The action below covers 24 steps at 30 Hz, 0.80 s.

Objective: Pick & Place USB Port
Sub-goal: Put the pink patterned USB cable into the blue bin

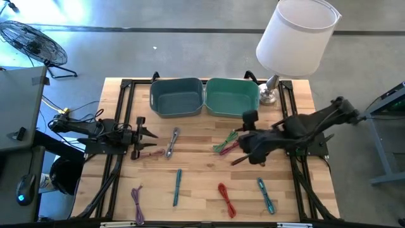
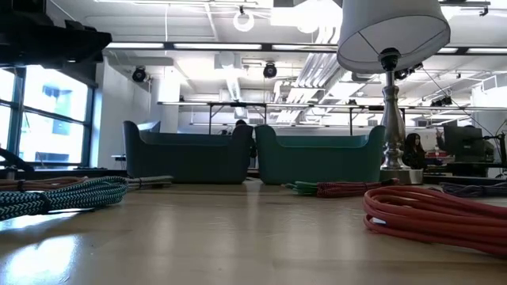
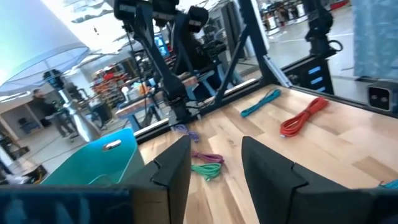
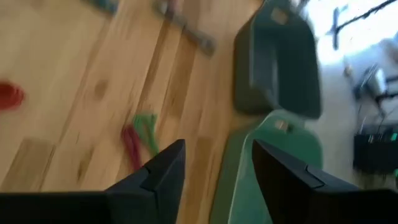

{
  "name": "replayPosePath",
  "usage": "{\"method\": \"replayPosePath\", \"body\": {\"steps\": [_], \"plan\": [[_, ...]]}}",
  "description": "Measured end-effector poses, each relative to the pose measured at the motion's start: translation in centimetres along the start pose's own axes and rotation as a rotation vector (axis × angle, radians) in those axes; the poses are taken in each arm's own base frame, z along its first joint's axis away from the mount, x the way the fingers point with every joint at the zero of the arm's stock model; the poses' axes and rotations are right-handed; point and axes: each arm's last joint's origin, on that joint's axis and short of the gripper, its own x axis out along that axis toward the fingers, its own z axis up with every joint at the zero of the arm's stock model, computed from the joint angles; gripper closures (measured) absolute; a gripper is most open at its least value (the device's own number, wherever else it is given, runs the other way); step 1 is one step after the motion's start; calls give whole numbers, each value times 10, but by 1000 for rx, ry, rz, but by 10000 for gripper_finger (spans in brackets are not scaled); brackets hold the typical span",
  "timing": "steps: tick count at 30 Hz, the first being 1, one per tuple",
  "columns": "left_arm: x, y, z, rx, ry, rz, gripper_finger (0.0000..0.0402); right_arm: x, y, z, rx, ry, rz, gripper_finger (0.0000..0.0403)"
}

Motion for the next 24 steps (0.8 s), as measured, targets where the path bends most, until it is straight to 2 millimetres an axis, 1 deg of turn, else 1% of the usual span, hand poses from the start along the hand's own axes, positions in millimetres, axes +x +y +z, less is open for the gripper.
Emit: {"method": "replayPosePath", "body": {"steps": [3,7,11,16,21,24], "plan": [[0,-1,1,0,-15,-34,261,16,6,2,-13,134,52,226],[0,-1,1,2,-23,-51,261,44,14,2,-25,267,162,224],[0,-2,0,4,-21,-64,261,72,14,-1,16,358,203,224],[0,-2,0,66,-17,-56,261,106,18,-10,30,461,260,224],[0,-2,0,159,-19,-53,261,129,29,-28,-17,526,327,225],[0,-2,0,169,-18,-52,261,140,35,-39,-12,528,358,224]]}}
